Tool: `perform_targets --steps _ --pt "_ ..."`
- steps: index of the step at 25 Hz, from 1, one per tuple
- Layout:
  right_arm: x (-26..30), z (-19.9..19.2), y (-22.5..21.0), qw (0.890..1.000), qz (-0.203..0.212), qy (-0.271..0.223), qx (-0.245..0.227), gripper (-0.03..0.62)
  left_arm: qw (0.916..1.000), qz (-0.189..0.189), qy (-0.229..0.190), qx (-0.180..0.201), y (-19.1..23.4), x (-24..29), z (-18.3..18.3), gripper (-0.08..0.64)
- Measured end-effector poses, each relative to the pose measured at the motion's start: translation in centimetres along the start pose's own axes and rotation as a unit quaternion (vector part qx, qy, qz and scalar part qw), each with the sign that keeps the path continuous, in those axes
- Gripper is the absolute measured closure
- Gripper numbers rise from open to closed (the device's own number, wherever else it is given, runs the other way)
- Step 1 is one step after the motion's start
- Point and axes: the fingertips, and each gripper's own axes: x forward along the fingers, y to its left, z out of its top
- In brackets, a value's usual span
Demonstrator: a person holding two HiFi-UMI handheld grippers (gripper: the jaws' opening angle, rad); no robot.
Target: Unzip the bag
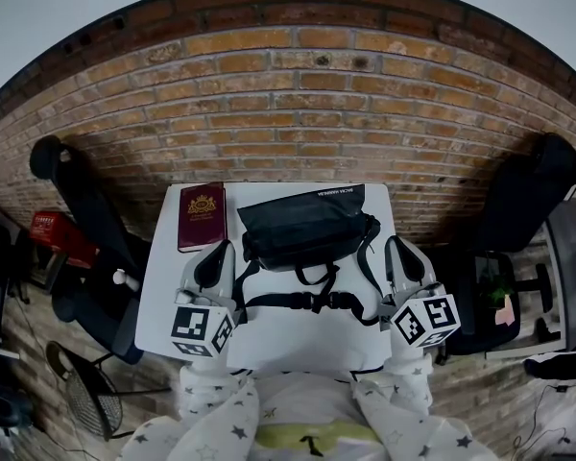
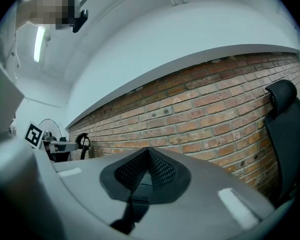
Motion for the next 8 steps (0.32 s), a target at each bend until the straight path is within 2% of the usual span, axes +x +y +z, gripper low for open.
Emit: perform_targets --steps 8 --pt "-0.09 -0.17 -0.16 1.0 -0.001 0.002 -0.002 0.584 1.0 0.001 0.001 0.002 -0.08 0.01 -0.05 0.561"
